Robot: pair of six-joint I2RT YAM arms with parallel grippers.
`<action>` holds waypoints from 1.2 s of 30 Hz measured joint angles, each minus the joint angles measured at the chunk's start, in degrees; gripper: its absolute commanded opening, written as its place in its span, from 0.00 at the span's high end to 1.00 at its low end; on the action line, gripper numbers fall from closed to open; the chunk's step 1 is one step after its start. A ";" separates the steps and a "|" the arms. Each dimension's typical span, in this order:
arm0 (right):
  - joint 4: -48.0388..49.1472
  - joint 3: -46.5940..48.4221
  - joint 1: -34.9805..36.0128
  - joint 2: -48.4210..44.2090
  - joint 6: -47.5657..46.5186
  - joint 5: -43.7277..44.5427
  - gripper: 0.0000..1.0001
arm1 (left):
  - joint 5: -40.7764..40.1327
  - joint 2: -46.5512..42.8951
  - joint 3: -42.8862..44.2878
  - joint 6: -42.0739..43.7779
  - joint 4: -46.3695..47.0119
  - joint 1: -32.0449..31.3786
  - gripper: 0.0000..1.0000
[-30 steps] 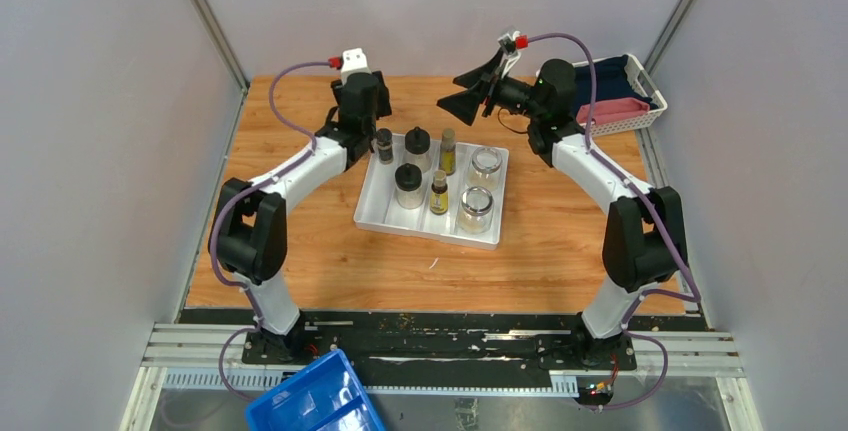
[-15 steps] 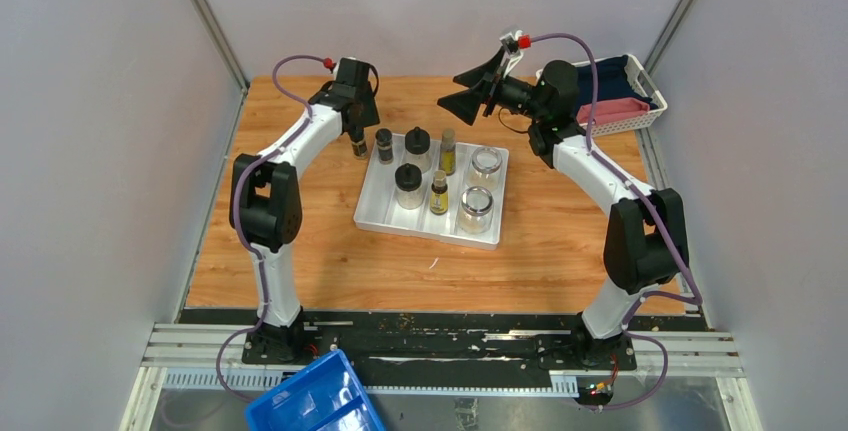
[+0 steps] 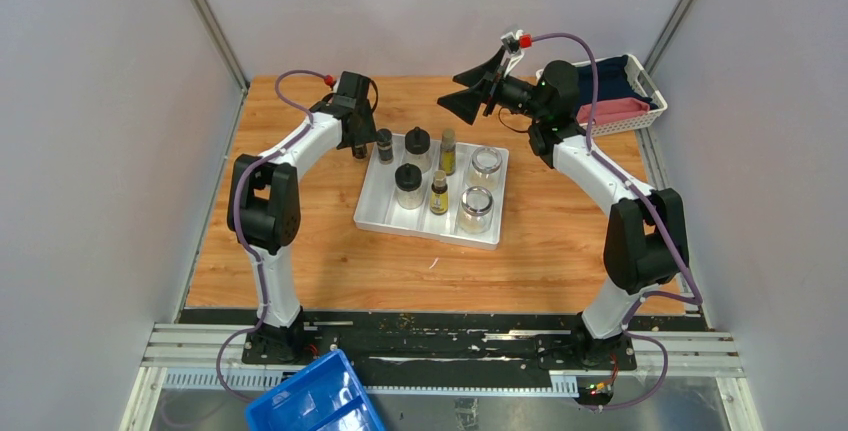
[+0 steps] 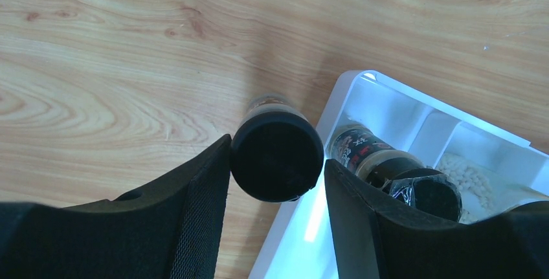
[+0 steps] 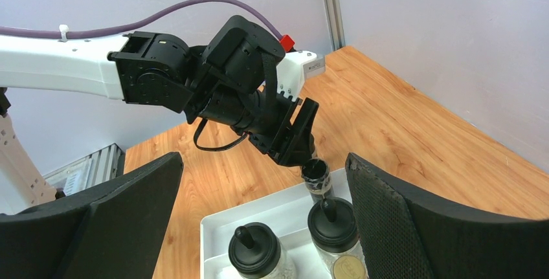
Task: Organize the condiment bottles
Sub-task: Pick up the bottle from the center of the board.
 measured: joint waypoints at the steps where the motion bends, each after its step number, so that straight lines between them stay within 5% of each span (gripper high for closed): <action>1: 0.00 0.00 0.00 0.00 0.02 0.00 0.00 | 0.00 0.00 0.00 0.00 0.02 0.00 0.42; 7: 0.04 0.00 0.00 0.02 0.17 0.02 0.00 | -0.09 -0.02 0.00 0.07 0.13 0.00 0.43; 14: 0.07 0.00 0.00 0.02 0.24 0.00 0.00 | -0.76 -0.04 0.00 0.48 0.52 0.00 0.56; 25: 0.37 -0.07 0.00 0.02 0.26 0.02 0.00 | -1.64 -0.04 0.00 1.57 0.68 0.00 1.00; 36: 0.44 -0.17 0.00 0.02 0.33 0.02 0.00 | -3.15 -3.04 -2.47 1.60 1.44 0.00 1.00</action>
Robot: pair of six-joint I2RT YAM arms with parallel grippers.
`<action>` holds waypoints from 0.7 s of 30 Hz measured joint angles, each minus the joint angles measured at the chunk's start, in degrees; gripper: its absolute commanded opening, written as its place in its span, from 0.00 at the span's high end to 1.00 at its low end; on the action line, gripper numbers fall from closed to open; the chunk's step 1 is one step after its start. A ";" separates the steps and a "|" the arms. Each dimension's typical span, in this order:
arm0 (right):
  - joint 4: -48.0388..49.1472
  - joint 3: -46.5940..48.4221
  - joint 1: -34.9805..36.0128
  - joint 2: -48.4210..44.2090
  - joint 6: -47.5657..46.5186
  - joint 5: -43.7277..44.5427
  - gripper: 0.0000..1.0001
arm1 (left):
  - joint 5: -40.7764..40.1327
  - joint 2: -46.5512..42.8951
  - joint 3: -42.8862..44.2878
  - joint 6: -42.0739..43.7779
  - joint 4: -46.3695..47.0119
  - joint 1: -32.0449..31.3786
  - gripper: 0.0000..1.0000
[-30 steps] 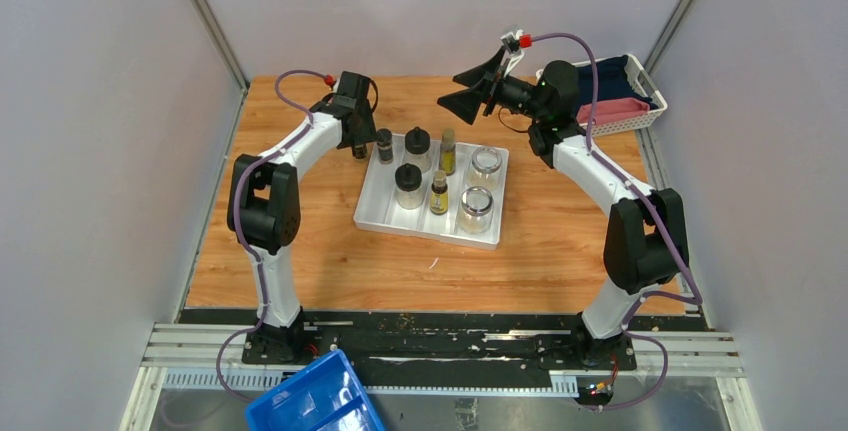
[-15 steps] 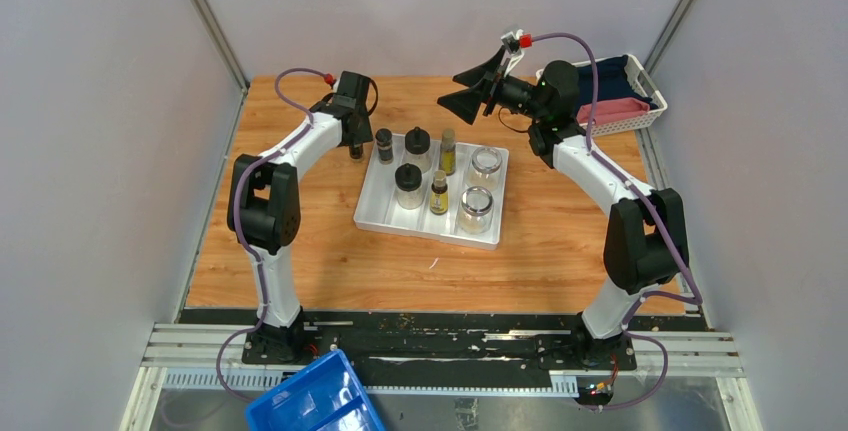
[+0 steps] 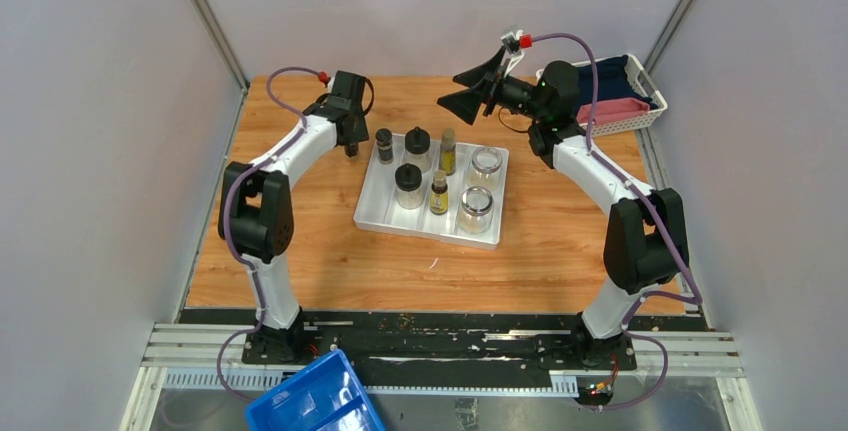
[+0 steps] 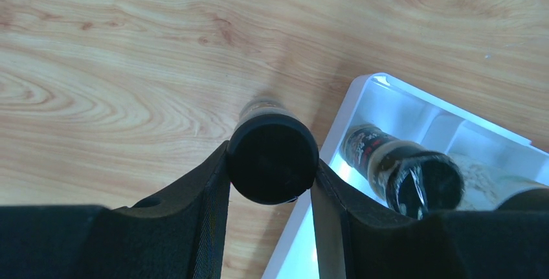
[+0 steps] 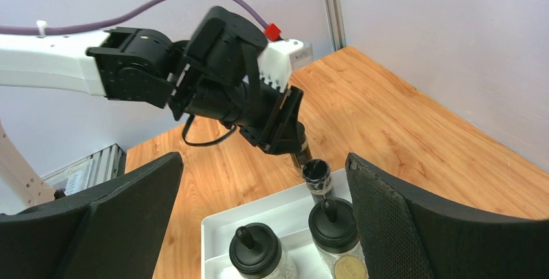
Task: Organize the condiment bottles
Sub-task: Pick up the bottle from the center of the board, then place the bottle in the storage box.
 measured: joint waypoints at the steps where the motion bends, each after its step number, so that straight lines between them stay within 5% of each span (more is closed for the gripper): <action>1: -0.02 0.00 0.00 0.00 0.00 0.00 0.00 | -0.07 -0.90 -0.33 0.00 -0.02 0.00 1.00; 21: -4.98 -2.10 0.00 -3.96 -1.46 3.54 0.00 | 5.92 -31.82 -20.11 0.59 0.02 -4.83 1.00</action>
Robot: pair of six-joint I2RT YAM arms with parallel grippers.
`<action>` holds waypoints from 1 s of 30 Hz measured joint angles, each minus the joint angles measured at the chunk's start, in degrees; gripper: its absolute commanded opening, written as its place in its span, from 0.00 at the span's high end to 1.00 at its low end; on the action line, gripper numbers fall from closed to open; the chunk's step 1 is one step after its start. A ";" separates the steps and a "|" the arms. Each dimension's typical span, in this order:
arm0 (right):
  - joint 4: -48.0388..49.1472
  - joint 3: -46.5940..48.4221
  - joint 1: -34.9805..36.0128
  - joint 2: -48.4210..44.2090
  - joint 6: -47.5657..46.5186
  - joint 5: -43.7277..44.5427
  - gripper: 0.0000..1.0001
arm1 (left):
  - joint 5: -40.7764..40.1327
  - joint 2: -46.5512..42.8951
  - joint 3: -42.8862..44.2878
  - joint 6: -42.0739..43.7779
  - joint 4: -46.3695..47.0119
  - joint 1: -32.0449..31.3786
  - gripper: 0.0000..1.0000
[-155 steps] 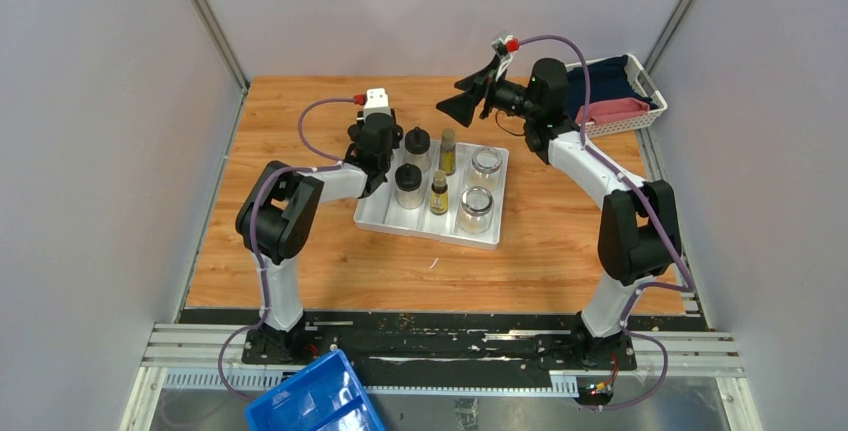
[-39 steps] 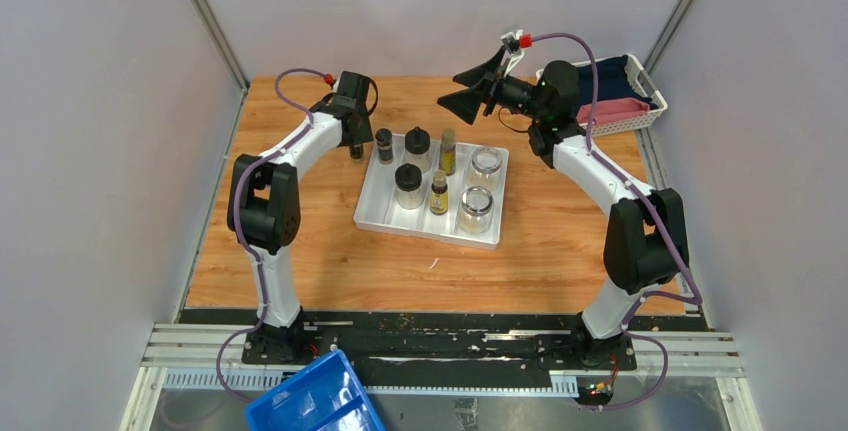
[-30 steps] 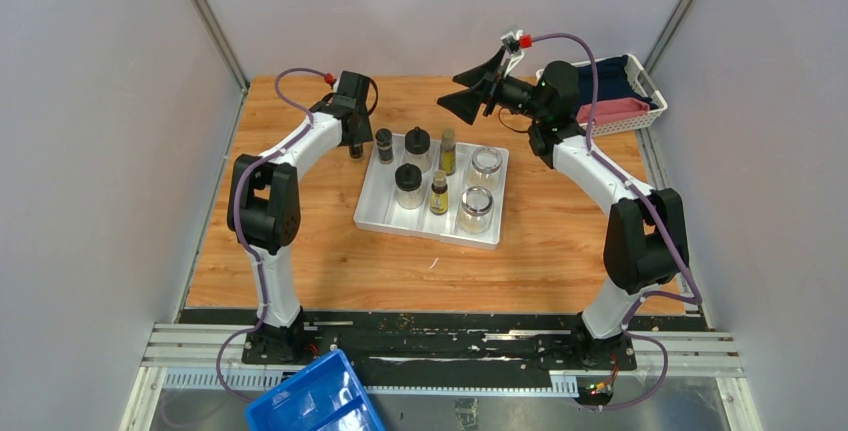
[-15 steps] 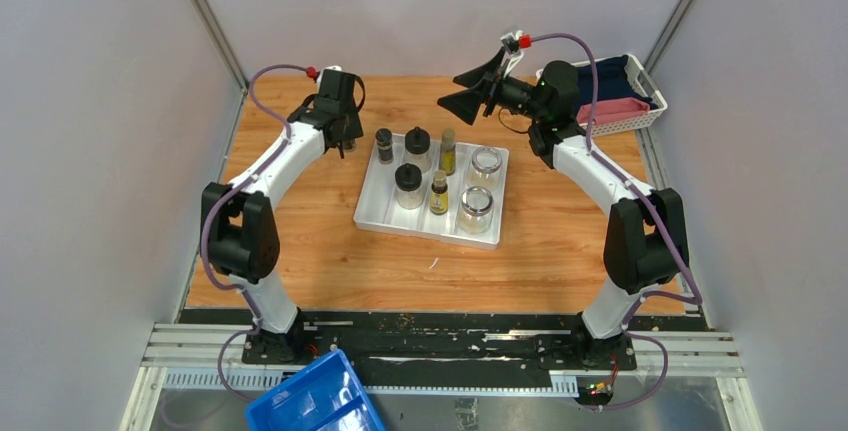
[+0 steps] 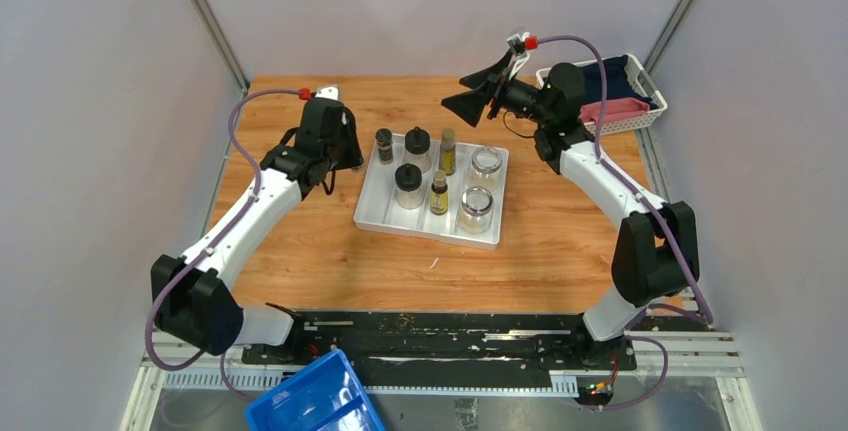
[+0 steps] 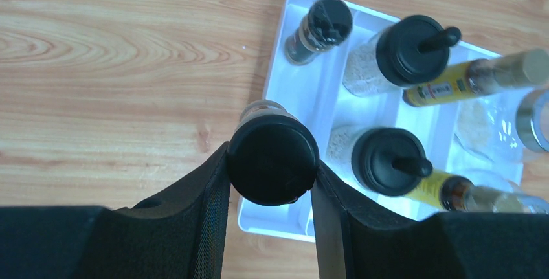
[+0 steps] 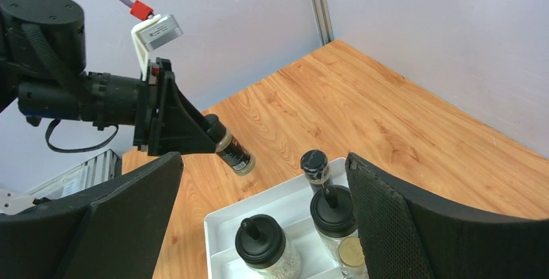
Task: Organize the condiment bottles
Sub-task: Place the bottle in the storage box.
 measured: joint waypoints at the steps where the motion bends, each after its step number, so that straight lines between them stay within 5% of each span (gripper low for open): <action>1: -0.13 -0.17 0.00 -0.46 -0.02 0.11 0.00 | 0.28 -1.05 -0.42 0.04 -0.26 -0.35 1.00; 12: -2.08 -1.16 0.00 -3.78 -1.42 1.90 0.00 | 1.27 -4.37 -4.44 0.22 -1.53 -6.47 1.00; 30: -3.21 -3.69 0.00 -4.74 -3.48 2.14 0.00 | -1.33 2.91 -11.41 -0.20 5.42 -8.24 1.00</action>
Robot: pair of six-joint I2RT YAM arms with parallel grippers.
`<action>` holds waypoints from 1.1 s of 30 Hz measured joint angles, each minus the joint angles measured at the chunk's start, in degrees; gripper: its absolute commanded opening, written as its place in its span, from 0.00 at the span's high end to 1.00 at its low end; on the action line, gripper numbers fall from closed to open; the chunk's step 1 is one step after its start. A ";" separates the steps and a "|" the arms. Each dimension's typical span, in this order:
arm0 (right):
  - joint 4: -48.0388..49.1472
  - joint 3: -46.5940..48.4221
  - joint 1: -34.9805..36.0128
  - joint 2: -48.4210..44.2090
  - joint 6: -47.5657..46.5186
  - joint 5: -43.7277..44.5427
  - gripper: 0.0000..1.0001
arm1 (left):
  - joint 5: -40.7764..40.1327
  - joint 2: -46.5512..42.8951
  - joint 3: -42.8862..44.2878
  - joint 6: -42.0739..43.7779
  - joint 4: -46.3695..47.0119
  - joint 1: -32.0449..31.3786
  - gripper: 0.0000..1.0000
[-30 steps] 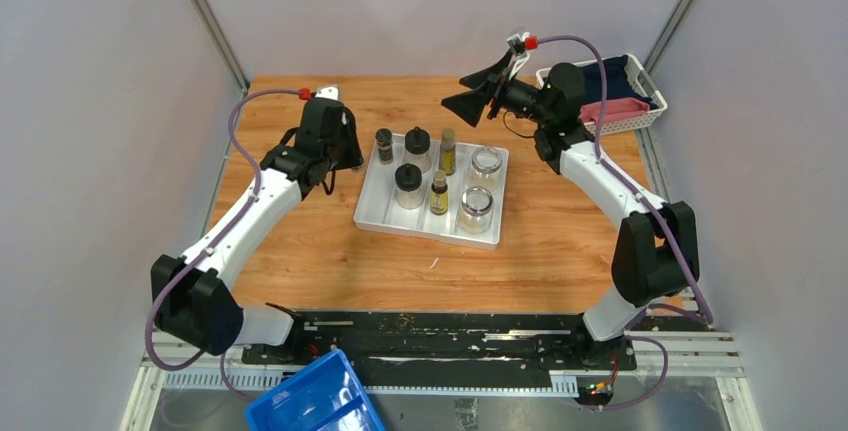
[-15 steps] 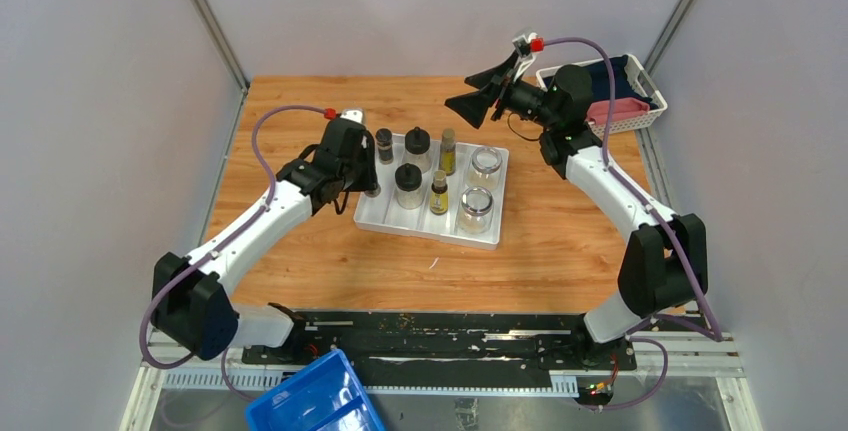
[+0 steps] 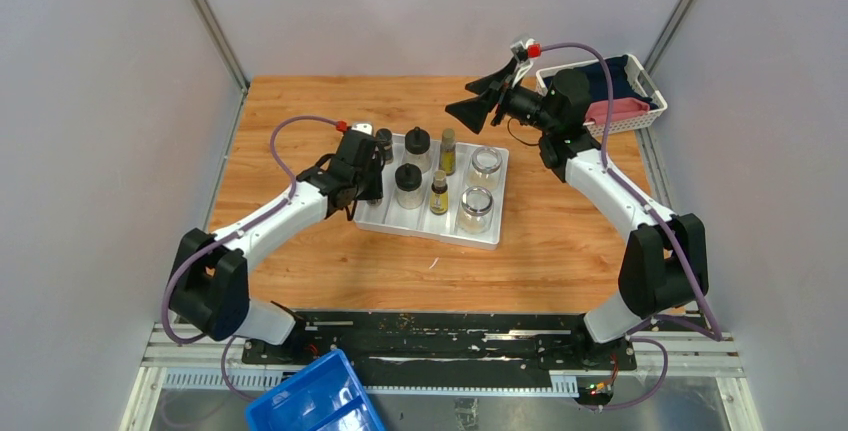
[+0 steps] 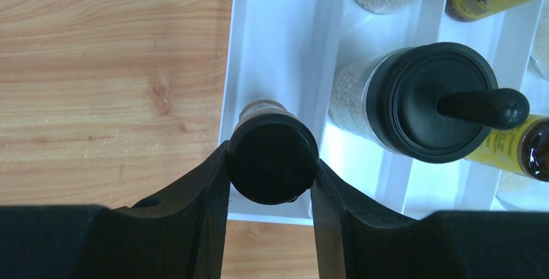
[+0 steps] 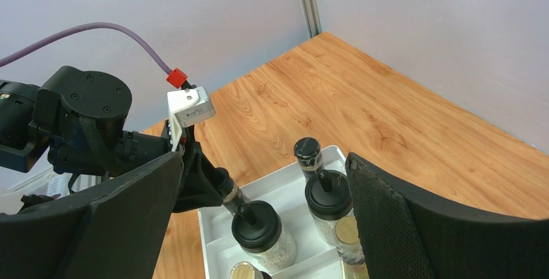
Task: Organize the condiment bottles
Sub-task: Place the bottle in the storage box.
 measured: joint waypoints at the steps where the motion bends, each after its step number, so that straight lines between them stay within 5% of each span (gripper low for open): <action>1: 0.00 -0.02 0.00 0.00 0.00 0.00 0.00 | -0.20 0.11 -0.37 -0.04 0.92 -0.04 1.00; 14: 0.70 -0.63 -0.02 0.00 -0.28 -0.11 0.00 | -2.62 3.65 -3.32 -0.92 10.21 -0.09 0.98; 20: 0.90 -0.76 -0.13 0.00 -0.33 -0.31 0.00 | -2.82 5.01 -3.17 -0.87 11.89 -0.09 0.53; 26: 0.92 -0.85 -0.39 0.00 -0.33 -0.35 0.00 | -2.56 6.29 -2.64 -0.68 11.69 -0.13 0.25; 28: 0.87 -0.85 -0.39 0.00 -0.33 -0.37 0.00 | -2.51 6.56 -2.64 -0.79 11.26 -0.15 0.06; 33: 0.85 -0.85 -0.42 0.00 -0.33 -0.44 0.00 | -2.91 6.51 -2.54 -0.87 10.10 -0.20 0.03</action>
